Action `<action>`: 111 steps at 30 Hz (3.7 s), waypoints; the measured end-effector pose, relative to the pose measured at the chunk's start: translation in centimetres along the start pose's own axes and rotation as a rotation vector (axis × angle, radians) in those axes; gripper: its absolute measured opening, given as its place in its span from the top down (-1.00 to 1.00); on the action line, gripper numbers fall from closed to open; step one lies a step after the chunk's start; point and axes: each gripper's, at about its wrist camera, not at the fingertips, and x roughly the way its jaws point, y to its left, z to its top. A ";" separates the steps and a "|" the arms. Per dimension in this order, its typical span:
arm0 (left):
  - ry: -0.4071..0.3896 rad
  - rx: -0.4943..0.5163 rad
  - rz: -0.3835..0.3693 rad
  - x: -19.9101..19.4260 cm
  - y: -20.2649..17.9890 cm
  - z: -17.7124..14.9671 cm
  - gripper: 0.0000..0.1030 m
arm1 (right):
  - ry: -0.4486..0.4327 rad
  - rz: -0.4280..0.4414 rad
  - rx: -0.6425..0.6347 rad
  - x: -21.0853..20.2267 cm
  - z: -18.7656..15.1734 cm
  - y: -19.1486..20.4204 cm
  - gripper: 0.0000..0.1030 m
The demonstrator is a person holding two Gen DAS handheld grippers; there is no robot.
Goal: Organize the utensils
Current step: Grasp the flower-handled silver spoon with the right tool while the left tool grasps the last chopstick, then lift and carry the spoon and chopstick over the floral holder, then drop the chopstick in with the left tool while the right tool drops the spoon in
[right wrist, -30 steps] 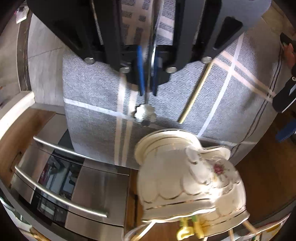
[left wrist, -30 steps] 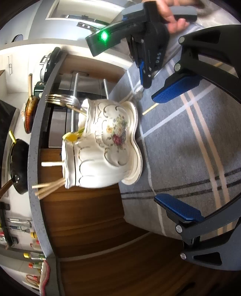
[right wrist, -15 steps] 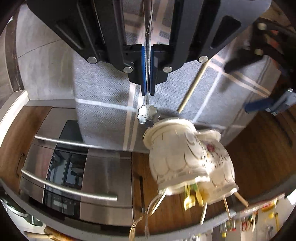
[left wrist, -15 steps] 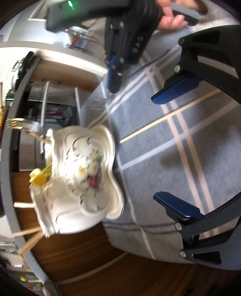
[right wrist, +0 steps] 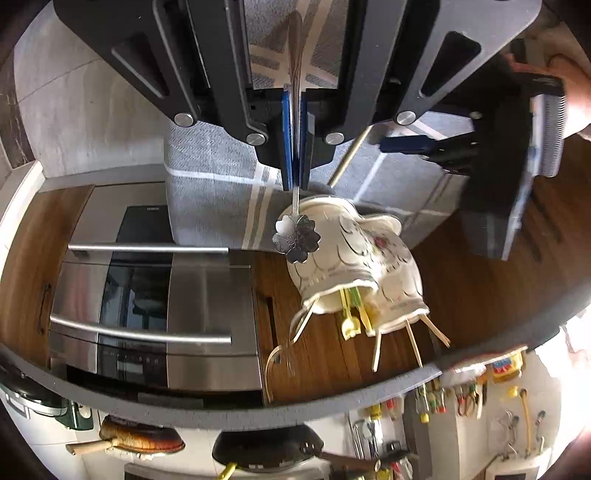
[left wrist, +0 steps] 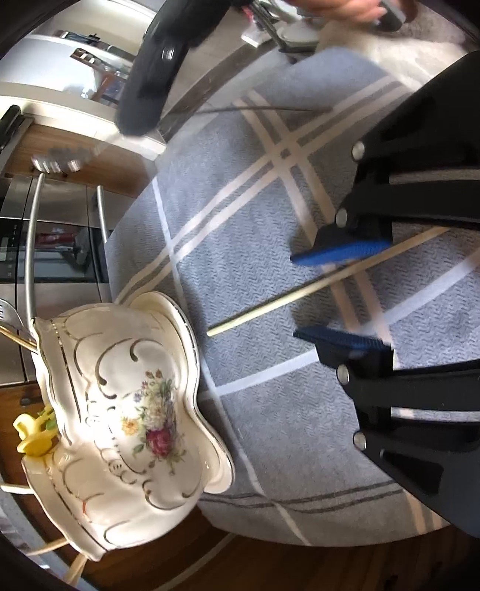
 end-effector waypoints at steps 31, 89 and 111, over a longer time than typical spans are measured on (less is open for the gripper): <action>-0.473 -0.005 -0.056 -12.9 5.7 -2.3 0.91 | -0.263 0.014 -0.088 -3.9 3.5 4.3 0.94; -0.677 -0.151 0.072 -8.7 11.0 6.1 0.91 | -0.181 0.033 -0.058 8.7 9.6 2.6 0.94; -0.697 -0.151 0.047 -11.1 11.2 2.6 -0.08 | -0.173 -0.015 -0.073 6.6 8.6 3.4 0.54</action>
